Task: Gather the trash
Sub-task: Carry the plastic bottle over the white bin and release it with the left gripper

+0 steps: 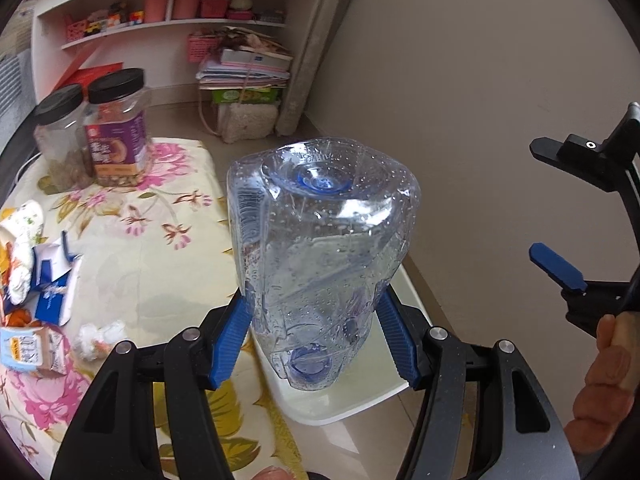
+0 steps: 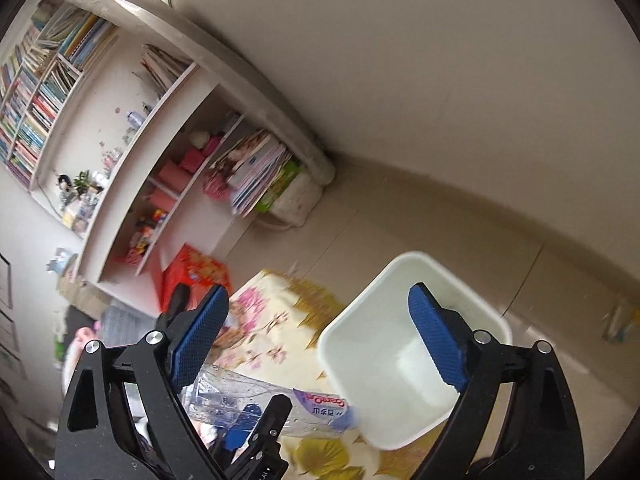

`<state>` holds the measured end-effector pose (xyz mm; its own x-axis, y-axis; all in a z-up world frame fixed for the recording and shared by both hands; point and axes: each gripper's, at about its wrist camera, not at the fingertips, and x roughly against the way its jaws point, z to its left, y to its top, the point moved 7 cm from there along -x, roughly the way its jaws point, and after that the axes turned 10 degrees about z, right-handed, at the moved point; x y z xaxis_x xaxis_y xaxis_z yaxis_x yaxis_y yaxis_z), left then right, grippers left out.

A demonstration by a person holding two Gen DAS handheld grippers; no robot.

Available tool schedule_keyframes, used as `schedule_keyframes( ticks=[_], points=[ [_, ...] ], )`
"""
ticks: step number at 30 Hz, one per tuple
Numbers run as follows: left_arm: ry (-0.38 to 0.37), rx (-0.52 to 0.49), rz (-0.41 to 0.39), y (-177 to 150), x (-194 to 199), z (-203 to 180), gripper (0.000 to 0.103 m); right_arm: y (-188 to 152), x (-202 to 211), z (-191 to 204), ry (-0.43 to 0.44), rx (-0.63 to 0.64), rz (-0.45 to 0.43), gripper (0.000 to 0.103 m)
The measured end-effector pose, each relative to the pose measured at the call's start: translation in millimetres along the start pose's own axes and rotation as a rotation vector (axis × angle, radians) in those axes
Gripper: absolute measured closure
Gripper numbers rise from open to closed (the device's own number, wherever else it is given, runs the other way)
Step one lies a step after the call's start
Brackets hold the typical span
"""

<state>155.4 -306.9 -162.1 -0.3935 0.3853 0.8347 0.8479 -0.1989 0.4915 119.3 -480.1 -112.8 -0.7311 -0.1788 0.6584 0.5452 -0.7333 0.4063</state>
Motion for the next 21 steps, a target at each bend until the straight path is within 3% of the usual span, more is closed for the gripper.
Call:
schedule_keyframes(
  ticks=[4, 9, 21],
  points=[
    [0.0, 0.007, 0.0, 4.7, -4.7, -3.6, 0.024, 6.6, 9.6, -2.7, -0.059, 0.019, -0.061, 0.013],
    [0.023, 0.018, -0.008, 5.8, -1.8, 4.6, 0.024, 9.9, 17.8, -2.5, -0.117, 0.041, -0.115, 0.012],
    [0.219, 0.019, -0.138, 5.9, 47.1, 54.4, 0.02, -12.0, 35.9, 38.8, -0.406, 0.235, -0.331, 0.007]
  ],
)
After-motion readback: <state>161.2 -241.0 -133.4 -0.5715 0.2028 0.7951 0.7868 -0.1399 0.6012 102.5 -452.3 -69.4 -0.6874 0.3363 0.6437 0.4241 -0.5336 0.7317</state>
